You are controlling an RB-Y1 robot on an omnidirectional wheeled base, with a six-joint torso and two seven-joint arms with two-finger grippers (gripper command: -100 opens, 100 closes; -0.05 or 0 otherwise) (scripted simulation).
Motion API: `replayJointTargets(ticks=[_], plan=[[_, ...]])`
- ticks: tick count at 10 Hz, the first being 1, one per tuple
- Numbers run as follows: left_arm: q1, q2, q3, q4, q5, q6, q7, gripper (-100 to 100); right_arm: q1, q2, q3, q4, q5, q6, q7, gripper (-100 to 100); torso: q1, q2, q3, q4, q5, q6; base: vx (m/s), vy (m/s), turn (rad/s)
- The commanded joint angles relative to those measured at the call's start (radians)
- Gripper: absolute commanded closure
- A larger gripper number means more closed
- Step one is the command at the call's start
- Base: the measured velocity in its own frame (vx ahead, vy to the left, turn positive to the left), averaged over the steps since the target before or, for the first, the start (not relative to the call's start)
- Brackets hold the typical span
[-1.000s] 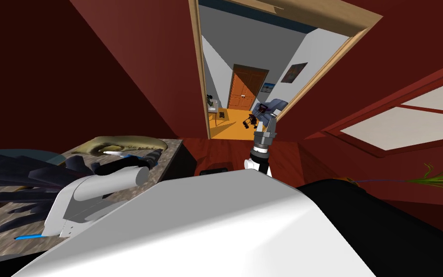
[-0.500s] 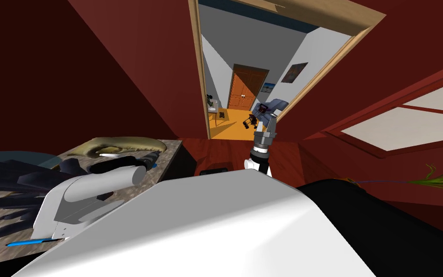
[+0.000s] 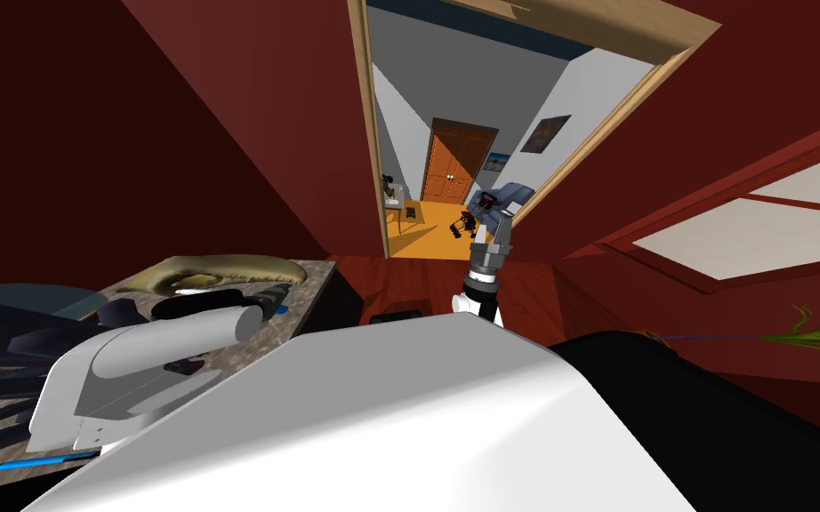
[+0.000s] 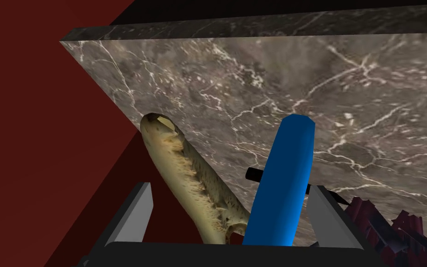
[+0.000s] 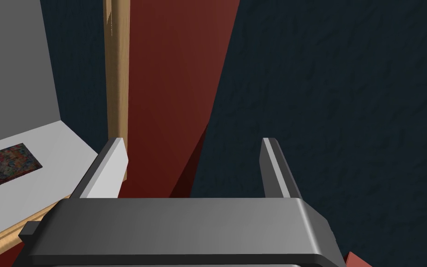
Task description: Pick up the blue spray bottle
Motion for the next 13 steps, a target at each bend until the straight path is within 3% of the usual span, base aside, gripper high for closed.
replayJointTargets(ticks=[1, 6, 7, 13], plan=[[-0.006, 0.002, 0.005, -0.008, -0.003, 0.049, -0.005, -100, 0.0, 0.0, 0.0, 0.0, 0.0, 0.0, 0.0, 0, 0.0, 0.0, 0.0, 0.0, 0.0, 0.0, 0.024, 0.001, -0.001], [-0.032, 0.021, 0.051, -0.04, -0.007, 0.189, -0.032, -100, 0.0, 0.0, 0.0, 0.0, 0.0, 0.0, 0.0, 0, 0.0, 0.0, 0.0, 0.0, 0.0, 0.0, 0.029, 0.003, -0.003], [-0.032, 0.021, 0.051, -0.04, -0.007, 0.198, -0.032, -100, 0.0, 0.0, 0.0, 0.0, 0.0, 0.0, 0.0, 0, 0.0, 0.0, 0.0, 0.0, 0.0, 0.0, 0.018, 0.002, -0.002], [-0.067, 0.052, 0.107, -0.107, -0.02, 0.364, -0.062, -100, 0.0, 0.0, 0.0, 0.0, 0.0, 0.0, 0.0, 0, 0.0, 0.0, 0.0, 0.0, 0.0, 0.0, 0.021, 0.008, -0.006]])
